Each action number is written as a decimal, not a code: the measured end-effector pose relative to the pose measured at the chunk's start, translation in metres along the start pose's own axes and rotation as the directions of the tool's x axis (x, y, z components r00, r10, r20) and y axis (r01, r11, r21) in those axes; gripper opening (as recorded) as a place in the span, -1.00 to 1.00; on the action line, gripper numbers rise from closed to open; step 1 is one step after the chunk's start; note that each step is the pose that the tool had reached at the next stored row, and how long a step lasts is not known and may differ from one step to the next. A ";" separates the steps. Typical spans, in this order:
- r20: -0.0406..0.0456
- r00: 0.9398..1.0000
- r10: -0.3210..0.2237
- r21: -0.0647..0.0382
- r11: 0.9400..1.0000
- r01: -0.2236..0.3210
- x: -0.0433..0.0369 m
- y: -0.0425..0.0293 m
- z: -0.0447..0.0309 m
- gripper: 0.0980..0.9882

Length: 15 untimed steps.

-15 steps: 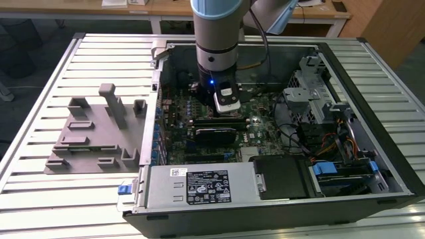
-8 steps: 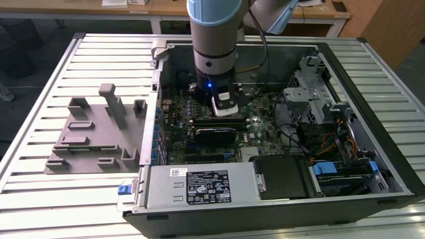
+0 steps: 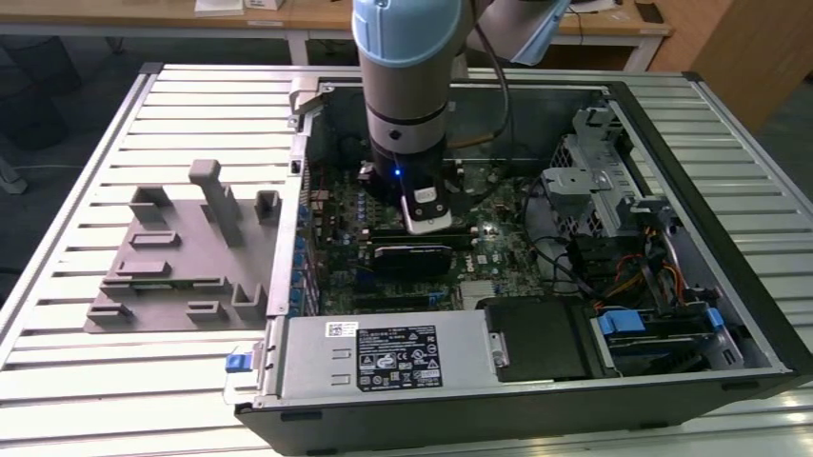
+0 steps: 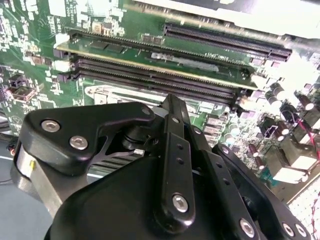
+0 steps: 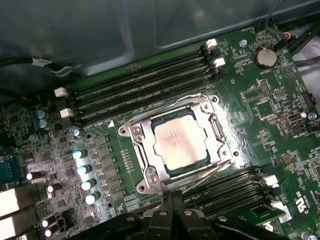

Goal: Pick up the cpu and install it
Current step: 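Install the second cpu locking lever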

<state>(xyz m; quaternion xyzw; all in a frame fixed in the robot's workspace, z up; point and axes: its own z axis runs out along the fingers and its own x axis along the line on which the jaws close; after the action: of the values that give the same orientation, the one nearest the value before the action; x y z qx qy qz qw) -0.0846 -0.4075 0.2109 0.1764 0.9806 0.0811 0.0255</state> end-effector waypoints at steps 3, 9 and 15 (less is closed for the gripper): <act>-0.003 1.000 0.002 -0.009 1.000 -0.002 0.0013 -0.0026 0.0014 -0.98; -0.017 1.000 0.004 -0.051 0.999 -0.005 0.0051 -0.0047 0.0032 -0.98; -0.020 1.000 0.007 -0.063 0.998 -0.008 0.0093 -0.0080 0.0067 -0.98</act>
<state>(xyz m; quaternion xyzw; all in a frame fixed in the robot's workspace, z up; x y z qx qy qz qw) -0.0955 -0.4106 0.2028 0.1783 0.9771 0.1138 0.0208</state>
